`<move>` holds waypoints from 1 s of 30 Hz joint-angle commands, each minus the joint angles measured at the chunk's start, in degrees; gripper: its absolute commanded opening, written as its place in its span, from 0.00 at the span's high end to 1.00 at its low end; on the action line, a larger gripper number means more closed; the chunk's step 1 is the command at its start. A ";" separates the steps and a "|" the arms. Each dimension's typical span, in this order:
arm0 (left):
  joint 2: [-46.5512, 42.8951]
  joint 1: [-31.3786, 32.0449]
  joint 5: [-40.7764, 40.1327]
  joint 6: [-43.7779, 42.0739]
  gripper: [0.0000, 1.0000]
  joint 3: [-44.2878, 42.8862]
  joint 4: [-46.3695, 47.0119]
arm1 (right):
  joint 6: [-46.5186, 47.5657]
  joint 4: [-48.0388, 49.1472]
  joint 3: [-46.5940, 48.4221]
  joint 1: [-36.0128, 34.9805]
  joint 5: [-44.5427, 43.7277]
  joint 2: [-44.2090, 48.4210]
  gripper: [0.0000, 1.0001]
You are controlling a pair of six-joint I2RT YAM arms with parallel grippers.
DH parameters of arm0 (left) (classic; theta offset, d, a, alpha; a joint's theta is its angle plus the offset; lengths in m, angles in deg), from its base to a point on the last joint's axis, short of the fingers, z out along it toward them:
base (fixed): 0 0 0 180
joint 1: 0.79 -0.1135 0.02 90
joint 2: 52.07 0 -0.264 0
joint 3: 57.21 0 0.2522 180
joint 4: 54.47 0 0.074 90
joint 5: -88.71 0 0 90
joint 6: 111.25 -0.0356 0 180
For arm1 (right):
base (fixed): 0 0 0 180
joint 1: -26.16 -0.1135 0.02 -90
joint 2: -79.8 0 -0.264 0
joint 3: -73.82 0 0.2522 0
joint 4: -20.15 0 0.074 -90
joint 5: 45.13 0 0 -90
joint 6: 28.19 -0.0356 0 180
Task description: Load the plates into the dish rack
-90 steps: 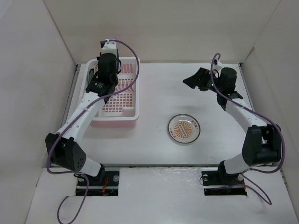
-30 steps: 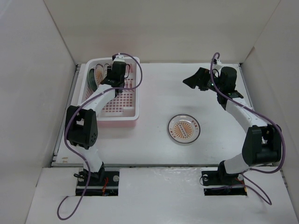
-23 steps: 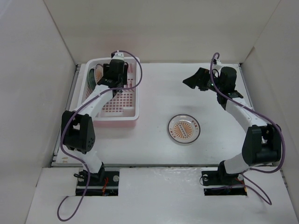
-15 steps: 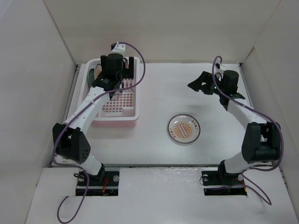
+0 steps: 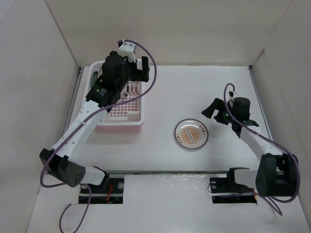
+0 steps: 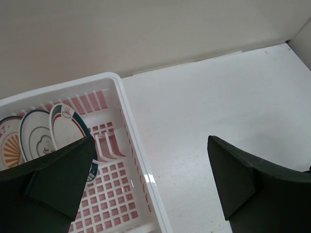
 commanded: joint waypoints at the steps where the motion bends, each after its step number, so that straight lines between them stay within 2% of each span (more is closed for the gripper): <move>1: -1.93 0.25 4.69 0.66 0.00 -1.85 0.04 | -0.82 -4.07 -3.14 -0.21 -4.84 4.55 0.01; 11: -2.45 0.25 7.96 0.66 0.00 -1.85 0.04 | -0.22 -6.98 -9.82 -0.21 -1.34 6.31 0.12; 16: -2.45 0.25 9.01 0.66 0.00 -1.85 0.04 | -0.21 -3.82 -13.17 -0.21 2.61 6.84 0.17; 20: -2.45 0.25 9.01 1.19 0.00 -2.38 0.04 | -0.21 -1.45 -13.78 -0.21 5.78 3.34 0.19; 26: -2.45 0.25 8.48 1.19 0.00 -2.38 0.04 | -0.21 1.80 -13.78 -0.21 7.10 -2.29 0.28; 28: -2.45 0.25 7.96 0.66 0.00 -2.38 0.04 | -0.21 2.42 -14.31 -0.21 7.10 -3.69 0.28; 30: -2.45 0.25 7.96 0.66 0.00 -2.38 0.04 | -0.74 3.03 -14.31 -0.21 7.10 -4.40 0.34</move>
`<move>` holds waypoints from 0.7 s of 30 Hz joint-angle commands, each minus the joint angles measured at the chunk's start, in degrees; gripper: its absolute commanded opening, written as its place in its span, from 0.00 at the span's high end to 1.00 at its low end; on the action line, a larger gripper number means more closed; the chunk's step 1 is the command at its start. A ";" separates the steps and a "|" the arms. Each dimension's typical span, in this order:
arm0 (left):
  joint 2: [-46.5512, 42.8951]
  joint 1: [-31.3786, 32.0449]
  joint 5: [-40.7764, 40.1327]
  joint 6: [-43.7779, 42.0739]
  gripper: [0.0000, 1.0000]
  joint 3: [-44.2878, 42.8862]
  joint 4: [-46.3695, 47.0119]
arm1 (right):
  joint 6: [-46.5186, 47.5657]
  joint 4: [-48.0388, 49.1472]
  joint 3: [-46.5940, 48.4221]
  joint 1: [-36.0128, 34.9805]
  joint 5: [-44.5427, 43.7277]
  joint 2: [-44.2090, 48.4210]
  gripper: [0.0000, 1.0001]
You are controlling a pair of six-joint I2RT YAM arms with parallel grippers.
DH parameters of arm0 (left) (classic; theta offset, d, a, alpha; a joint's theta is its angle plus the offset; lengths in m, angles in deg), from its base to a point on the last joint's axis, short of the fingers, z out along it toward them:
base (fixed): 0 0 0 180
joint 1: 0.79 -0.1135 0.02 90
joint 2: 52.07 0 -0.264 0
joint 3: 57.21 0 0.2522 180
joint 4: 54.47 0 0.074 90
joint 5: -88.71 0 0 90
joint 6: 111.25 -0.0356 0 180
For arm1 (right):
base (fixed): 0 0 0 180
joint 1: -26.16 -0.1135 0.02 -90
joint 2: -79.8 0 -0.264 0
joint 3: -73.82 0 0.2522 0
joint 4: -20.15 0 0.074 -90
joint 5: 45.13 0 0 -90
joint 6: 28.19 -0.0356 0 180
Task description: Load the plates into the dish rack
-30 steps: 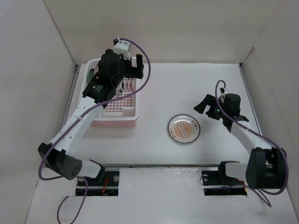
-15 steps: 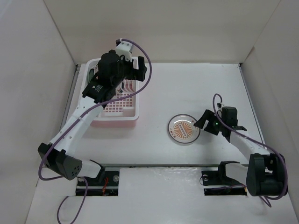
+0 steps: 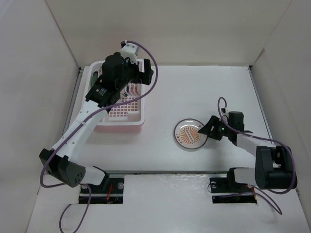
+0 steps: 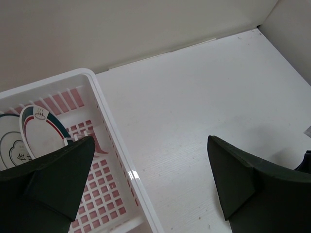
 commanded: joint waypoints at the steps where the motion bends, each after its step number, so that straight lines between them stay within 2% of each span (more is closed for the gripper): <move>1: -2.39 0.11 -0.20 0.07 0.00 -2.38 1.55 | 0.18 1.29 -0.56 -0.21 -1.40 -1.83 0.35; 4: -2.39 0.11 -0.20 0.07 0.00 -2.38 1.55 | -0.44 1.29 -0.56 -0.21 -1.93 -2.97 0.40; 8: -1.86 0.11 -0.20 0.07 0.00 -2.38 1.55 | -0.44 1.29 -0.56 -0.21 -2.64 -4.81 0.55; 9: -1.86 0.11 -0.20 0.07 0.00 -2.38 1.55 | -0.44 1.29 -0.56 -0.21 -2.03 -5.60 0.63; 10: -1.86 0.11 -0.72 0.07 0.00 -2.38 1.55 | -0.44 1.81 -0.56 -0.21 -1.50 -6.13 0.76; 12: -1.86 0.11 -0.72 0.07 0.00 -2.38 1.55 | -0.44 1.82 -0.04 -0.21 -1.49 -7.53 0.88; 13: -1.86 0.11 -0.72 0.07 0.00 -2.38 1.55 | -0.44 1.82 -0.04 -0.21 -1.49 -7.54 1.00; 19: -1.34 0.11 -1.25 0.07 0.00 -1.85 1.55 | -0.96 2.34 -0.04 -0.21 -0.97 -6.93 1.00; 21: -1.33 0.11 -0.72 0.07 0.00 -1.85 1.55 | -2.36 3.48 -0.56 -0.21 1.66 -5.79 1.00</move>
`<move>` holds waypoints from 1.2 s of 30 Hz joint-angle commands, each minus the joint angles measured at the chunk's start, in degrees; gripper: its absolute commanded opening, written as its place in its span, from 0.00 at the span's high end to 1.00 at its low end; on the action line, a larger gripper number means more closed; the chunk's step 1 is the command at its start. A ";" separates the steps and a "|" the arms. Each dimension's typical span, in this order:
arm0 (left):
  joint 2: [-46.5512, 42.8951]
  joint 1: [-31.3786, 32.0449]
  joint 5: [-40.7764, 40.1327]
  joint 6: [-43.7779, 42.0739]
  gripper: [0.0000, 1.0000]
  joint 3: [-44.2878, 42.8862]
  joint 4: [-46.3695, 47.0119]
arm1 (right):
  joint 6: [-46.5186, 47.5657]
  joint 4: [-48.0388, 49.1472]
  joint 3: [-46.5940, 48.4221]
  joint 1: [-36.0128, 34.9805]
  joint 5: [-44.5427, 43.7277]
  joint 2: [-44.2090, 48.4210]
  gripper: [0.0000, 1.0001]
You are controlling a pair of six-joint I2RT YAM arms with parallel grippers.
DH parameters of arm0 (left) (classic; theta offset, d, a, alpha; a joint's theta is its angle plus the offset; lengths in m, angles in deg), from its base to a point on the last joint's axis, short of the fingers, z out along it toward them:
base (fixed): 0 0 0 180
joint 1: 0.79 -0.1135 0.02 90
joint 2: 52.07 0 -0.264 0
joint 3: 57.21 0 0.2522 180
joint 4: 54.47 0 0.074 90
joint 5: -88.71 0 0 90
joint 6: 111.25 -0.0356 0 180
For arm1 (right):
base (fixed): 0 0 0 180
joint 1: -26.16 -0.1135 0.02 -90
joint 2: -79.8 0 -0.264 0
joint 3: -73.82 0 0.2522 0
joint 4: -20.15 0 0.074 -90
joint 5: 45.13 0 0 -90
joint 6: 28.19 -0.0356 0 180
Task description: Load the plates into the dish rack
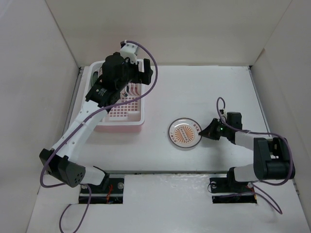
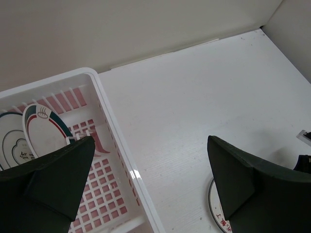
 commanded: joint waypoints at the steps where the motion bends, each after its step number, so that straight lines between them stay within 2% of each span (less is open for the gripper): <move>1: -0.72 0.11 0.96 0.59 0.00 -1.85 1.68 | -1.99 1.75 -0.65 -0.23 -0.02 2.54 1.00; 5: 0.68 0.64 4.65 0.60 0.00 -1.85 1.68 | -5.61 3.79 1.80 -0.23 3.59 10.08 1.00; 8: 2.18 1.16 8.25 0.60 0.00 -1.85 1.68 | -6.22 3.79 6.10 -0.23 2.81 16.94 1.00; 11: 3.58 1.17 12.82 1.12 0.00 -1.85 2.21 | -6.23 3.79 10.23 -0.23 2.02 20.04 1.00; 18: 6.48 1.17 27.31 -0.63 0.00 -1.85 3.26 | -6.93 3.79 18.23 -3.91 3.25 18.46 1.00; 23: 8.86 1.17 31.10 -0.63 0.00 -1.24 3.97 | -6.41 8.18 19.56 -5.24 5.97 17.76 1.00; 26: 11.32 1.17 34.78 -1.25 0.07 -2.72 2.56 | -7.63 12.38 20.09 -5.24 9.30 17.76 1.00; 32: 13.60 1.17 39.54 -2.83 0.12 -2.73 1.24 | -9.22 16.89 21.94 -5.77 13.62 17.14 1.00; 33: 13.61 1.17 40.51 -2.83 0.16 -2.73 1.24 | -9.22 16.89 22.55 -5.77 13.62 17.14 1.00; 36: 14.14 1.17 41.92 -3.36 0.38 -2.73 0.71 | -9.22 17.41 22.55 -5.77 14.14 16.54 1.00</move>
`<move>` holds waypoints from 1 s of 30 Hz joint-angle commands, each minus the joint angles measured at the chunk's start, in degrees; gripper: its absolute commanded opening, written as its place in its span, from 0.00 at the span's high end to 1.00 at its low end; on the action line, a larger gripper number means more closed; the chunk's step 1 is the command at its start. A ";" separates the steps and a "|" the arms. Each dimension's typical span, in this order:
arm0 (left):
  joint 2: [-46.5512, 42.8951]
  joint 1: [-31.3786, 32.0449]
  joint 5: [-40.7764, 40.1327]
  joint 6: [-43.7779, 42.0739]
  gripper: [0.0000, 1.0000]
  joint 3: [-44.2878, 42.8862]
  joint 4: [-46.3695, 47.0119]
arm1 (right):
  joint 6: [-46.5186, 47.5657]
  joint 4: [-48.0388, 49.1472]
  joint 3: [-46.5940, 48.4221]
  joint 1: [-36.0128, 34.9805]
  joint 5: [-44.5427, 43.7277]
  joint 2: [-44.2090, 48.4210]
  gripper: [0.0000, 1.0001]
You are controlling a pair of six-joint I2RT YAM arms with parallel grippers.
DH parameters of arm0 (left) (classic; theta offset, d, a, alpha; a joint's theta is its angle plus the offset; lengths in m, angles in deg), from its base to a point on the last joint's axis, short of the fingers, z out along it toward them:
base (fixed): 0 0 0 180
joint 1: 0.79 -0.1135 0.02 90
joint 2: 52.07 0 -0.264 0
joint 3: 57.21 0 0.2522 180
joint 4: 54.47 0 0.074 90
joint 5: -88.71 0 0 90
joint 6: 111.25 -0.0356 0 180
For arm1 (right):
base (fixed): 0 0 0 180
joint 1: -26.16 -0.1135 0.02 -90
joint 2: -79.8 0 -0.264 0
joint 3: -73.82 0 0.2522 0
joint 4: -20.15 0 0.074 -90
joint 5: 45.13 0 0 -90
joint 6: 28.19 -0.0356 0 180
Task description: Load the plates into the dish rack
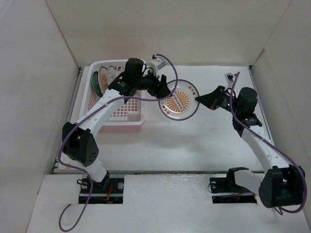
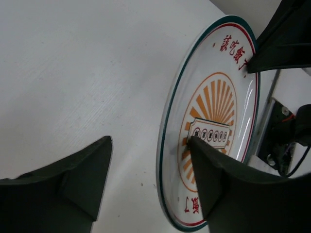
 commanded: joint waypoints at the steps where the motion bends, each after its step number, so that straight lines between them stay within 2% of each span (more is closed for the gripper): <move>1: -1.19 0.36 5.20 -1.63 0.45 -2.47 1.13 | -0.96 6.95 3.17 -0.50 2.65 0.05 1.00; 2: -1.19 0.36 5.81 -1.63 0.53 -2.47 1.13 | -0.96 6.95 3.69 -0.50 2.65 0.05 1.00; 3: -1.19 0.36 5.82 -1.63 0.70 -2.47 1.65 | -0.96 6.95 3.69 -1.02 2.65 0.05 1.00; 6: -1.19 0.36 8.18 -2.16 0.98 -2.47 2.45 | -0.96 7.47 3.69 -1.03 2.65 -0.57 1.00; 9: -2.67 0.36 10.91 -2.16 1.00 -0.45 5.60 | -1.48 8.70 3.69 -1.55 2.65 -1.09 1.00; 10: -3.81 0.36 10.92 -2.16 1.00 0.16 6.48 | -1.48 8.70 3.69 -1.55 2.65 -1.09 0.96; 11: -4.34 0.36 10.92 -1.64 1.00 0.78 7.27 | -1.48 9.31 3.69 -1.55 2.65 -1.70 0.86; 12: -4.96 0.36 9.53 -1.63 1.00 1.48 7.89 | -1.48 9.32 3.69 -1.55 2.65 -1.71 0.22; 13: -6.18 0.36 7.86 -1.63 1.00 1.49 7.90 | -1.48 9.32 3.69 -1.55 1.69 -1.71 0.00; 14: -6.89 0.36 5.32 -1.02 1.00 1.49 7.90 | -1.48 8.80 3.69 -1.55 1.16 -2.23 0.00; 15: -7.68 0.36 -2.28 -1.02 1.00 1.49 7.90 | -1.48 8.01 3.69 -1.55 0.37 -2.24 0.00; 18: -10.93 0.36 -16.28 0.38 1.00 1.49 7.90 | 1.40 4.41 3.17 -2.08 -3.93 -3.37 0.00; 19: -11.81 0.36 -26.33 0.91 1.00 1.49 7.90 | 2.11 3.70 2.64 -2.08 -6.29 -3.38 0.00; 21: -14.62 0.36 -36.58 1.44 1.00 2.10 7.90 | 2.99 2.65 2.12 -2.78 -7.98 -5.30 0.00; 22: -15.50 0.36 -45.42 1.44 1.00 3.49 8.68 | 3.00 2.64 2.11 -2.78 -7.99 -6.01 0.00; 24: -17.87 0.36 -53.55 1.44 1.00 4.82 10.35 | 3.70 2.64 2.11 -3.40 -8.60 -7.41 0.00; 25: -18.49 0.36 -60.81 1.44 1.00 6.39 11.14 | 3.70 2.64 2.11 -4.01 -8.60 -8.73 0.00; 30: -18.51 0.36 -75.90 -0.23 1.00 10.00 16.50 | 4.84 2.64 2.11 -5.33 -9.74 -10.50 0.00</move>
